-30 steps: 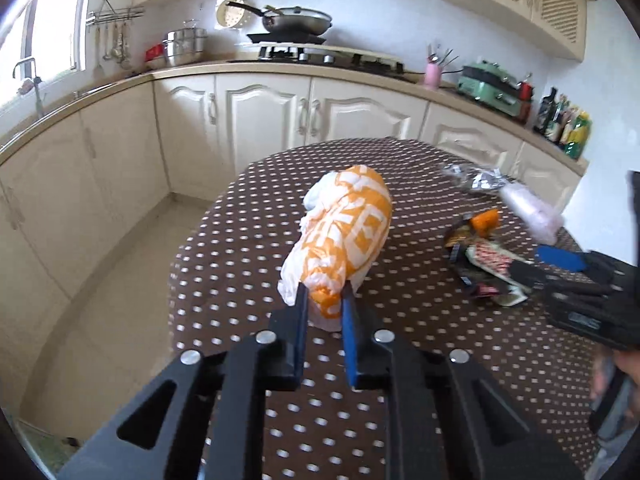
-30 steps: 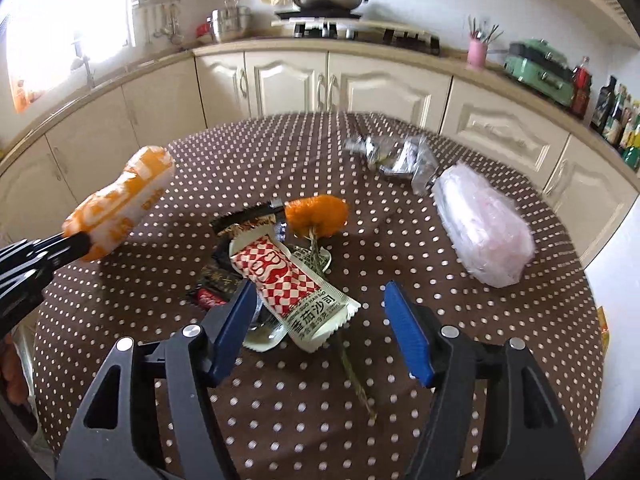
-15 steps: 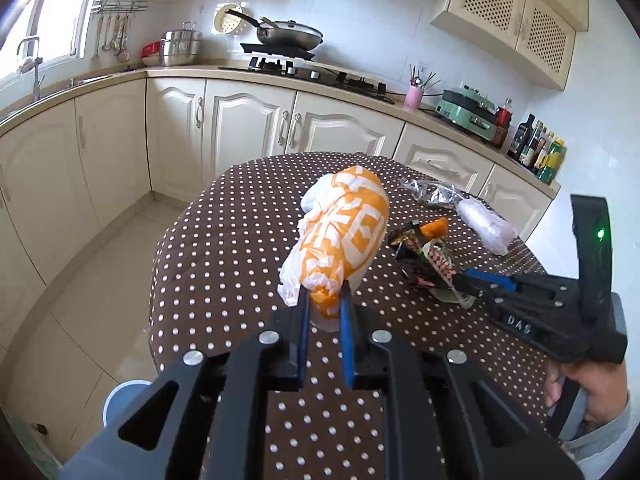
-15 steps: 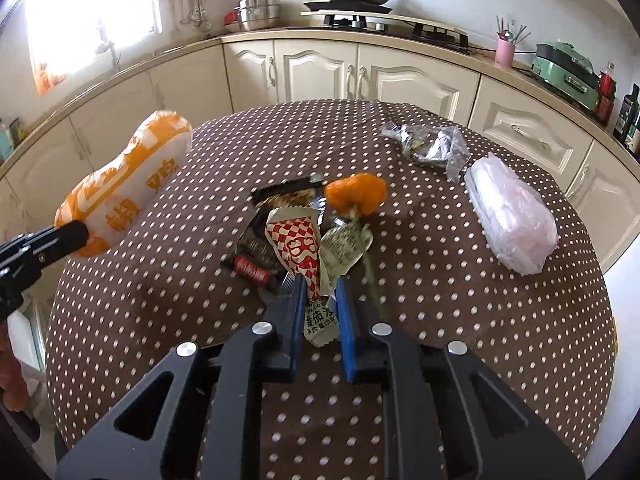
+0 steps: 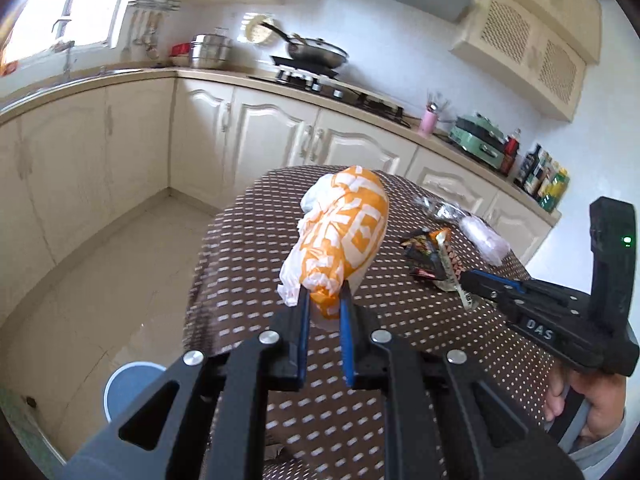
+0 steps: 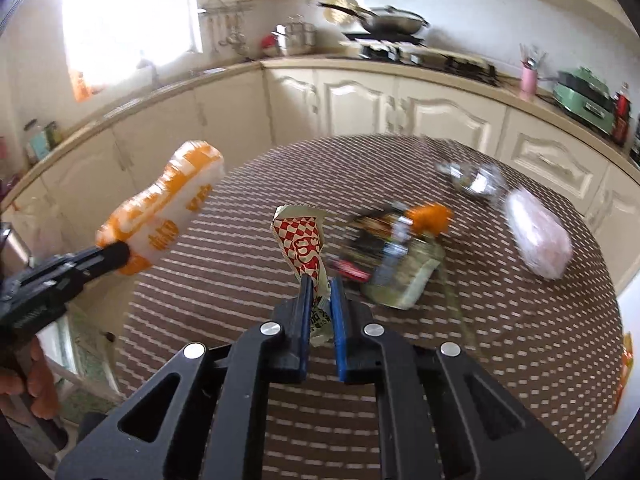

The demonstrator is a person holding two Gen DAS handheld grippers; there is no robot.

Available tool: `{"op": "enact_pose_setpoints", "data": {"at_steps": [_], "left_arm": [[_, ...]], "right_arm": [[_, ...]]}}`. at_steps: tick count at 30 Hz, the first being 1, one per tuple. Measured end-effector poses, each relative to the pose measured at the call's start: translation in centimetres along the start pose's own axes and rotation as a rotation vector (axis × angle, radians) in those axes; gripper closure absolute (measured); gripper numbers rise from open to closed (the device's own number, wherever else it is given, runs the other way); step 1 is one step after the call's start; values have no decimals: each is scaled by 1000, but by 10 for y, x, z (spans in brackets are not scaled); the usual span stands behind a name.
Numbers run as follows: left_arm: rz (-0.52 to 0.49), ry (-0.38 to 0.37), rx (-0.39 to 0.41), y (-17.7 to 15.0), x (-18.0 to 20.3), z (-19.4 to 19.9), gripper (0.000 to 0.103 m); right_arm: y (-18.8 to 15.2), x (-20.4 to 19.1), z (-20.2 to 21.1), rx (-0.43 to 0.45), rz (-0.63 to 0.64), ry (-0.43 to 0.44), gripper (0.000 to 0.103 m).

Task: Collect trash
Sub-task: 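Grasp the orange-white bread bag with the left gripper while the right grasps the red-white wrapper, then carry the bread bag and red-white wrapper over the blue bin, open both grippers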

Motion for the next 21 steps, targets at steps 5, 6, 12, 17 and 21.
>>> {"op": "enact_pose_setpoints", "data": {"at_steps": [5, 6, 12, 17, 21], "left_arm": [[69, 67, 28, -10, -49, 28, 91], [91, 92, 30, -14, -64, 34, 91], [176, 226, 17, -40, -140, 58, 91], [265, 314, -22, -67, -204, 62, 91], [335, 376, -63, -90, -253, 56, 91]], "right_arm": [[9, -65, -12, 6, 55, 117, 95], [10, -78, -16, 3, 66, 137, 94], [7, -177, -56, -52, 150, 286, 94], [-2, -238, -103, -126, 175, 360, 94], [-24, -275, -143, -200, 170, 390, 94]]}}
Point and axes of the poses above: each gripper's, at about its wrist camera, not at the fingertips, and z roughly against the way its jaws point, x to its right, y to its top, the point moved 3 cm from there along -z, roughly the way its jaws point, and after that the axes turned 2 degrees about x, right-handed, at the moved point
